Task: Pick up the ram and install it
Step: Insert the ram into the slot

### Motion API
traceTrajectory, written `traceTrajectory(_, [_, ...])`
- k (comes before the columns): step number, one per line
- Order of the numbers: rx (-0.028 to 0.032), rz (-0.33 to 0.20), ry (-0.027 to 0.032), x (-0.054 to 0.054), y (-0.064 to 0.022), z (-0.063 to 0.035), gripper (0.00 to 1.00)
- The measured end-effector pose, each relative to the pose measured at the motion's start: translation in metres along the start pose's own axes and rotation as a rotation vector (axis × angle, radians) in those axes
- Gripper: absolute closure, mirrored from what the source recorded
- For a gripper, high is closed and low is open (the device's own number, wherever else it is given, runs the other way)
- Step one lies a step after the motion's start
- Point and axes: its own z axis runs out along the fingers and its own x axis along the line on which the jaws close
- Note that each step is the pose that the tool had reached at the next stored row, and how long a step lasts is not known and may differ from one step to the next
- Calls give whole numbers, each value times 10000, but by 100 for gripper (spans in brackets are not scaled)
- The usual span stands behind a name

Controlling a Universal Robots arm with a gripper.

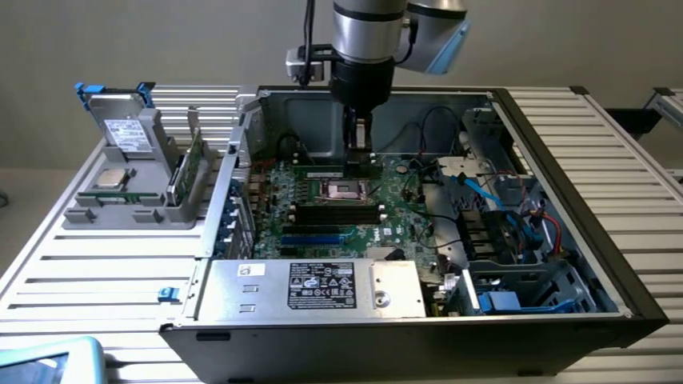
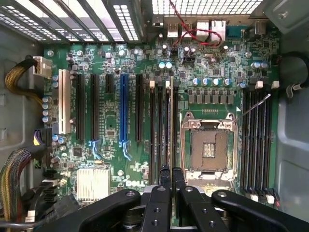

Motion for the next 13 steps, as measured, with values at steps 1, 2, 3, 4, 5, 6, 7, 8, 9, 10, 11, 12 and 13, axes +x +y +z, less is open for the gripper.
traceTrajectory(1, [0,-5,0,5,-2,18,87])
traceTrajectory(2, [0,-14,2,18,-2,36,87])
traceTrajectory(3, [0,-27,3,36,-3,55,87])
traceTrajectory(4, [1,-38,1,53,-4,74,87])
traceTrajectory(5, [2,-50,1,67,-5,93,87])
traceTrajectory(6, [2,-60,1,76,-5,112,87])
traceTrajectory(7, [2,-63,2,78,-5,130,87])
traceTrajectory(8, [2,-70,3,78,-9,147,87])
traceTrajectory(9, [2,-74,3,77,-12,167,87])
traceTrajectory(10, [2,-77,4,76,-15,184,87])
traceTrajectory(11, [2,-81,7,76,-18,202,87])
traceTrajectory(12, [1,-86,9,75,-21,220,87])
traceTrajectory(13, [2,-88,11,75,-22,238,87])
